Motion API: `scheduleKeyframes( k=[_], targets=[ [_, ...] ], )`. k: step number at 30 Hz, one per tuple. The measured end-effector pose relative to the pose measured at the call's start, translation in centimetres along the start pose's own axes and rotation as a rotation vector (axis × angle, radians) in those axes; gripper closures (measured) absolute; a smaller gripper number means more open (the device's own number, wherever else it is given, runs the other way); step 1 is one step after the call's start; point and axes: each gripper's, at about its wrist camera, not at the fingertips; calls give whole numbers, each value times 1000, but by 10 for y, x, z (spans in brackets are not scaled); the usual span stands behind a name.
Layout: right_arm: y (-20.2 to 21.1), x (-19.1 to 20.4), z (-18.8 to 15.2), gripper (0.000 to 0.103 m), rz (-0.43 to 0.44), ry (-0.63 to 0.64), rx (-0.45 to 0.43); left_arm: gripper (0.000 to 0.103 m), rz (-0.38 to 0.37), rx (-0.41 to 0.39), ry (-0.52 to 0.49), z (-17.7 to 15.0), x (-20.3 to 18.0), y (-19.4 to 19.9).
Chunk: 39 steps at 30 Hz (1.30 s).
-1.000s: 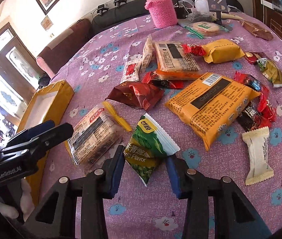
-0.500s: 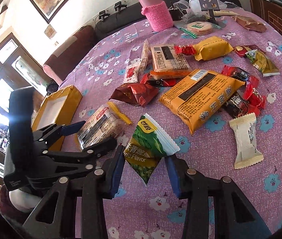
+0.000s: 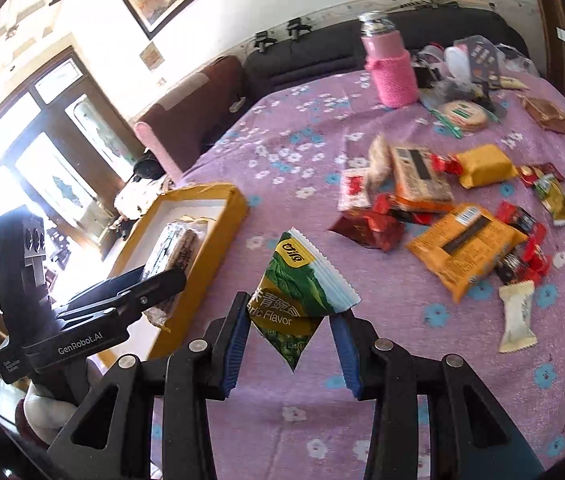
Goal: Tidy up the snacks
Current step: 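Carry both packs to the yellow tray and release them inside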
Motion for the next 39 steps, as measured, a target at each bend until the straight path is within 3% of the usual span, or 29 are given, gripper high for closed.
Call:
scheduleKeyframes(
  k=[4,10,17,21,24,27,31,37,39],
  targets=[
    [-24,60,-4,62,106,63,87,33,211,-2,84,-27,60,39],
    [-104,147,-47,62,160,177,274,33,348,84,169,-74,117,37],
    [-184,184,-100,62,73,267,400,33,348,106,241,-95,148,28],
    [-193,193,-112,59,31,326,367,33,340,63,269,-93,153,43],
    [-178,194,-109,58,50,333,349,32,342,30,291,-91,153,55],
    [-145,183,-97,53,75,321,291,32,329,-15,320,-90,148,69],
    [-106,136,-62,50,44,265,189,30,274,-111,324,-79,124,89],
    [-82,15,35,52,-195,64,20,29,106,-196,307,-64,82,93],
    [-84,-21,62,62,-245,-7,2,29,71,-194,285,-59,70,89]
  ],
)
Point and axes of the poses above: each gripper's, at about its wrist camera, not at the fingertips, and y roughly against the way its jaws point, x to its left, z to its top, and after that the axes turned 15 degrees about -y, right-handed
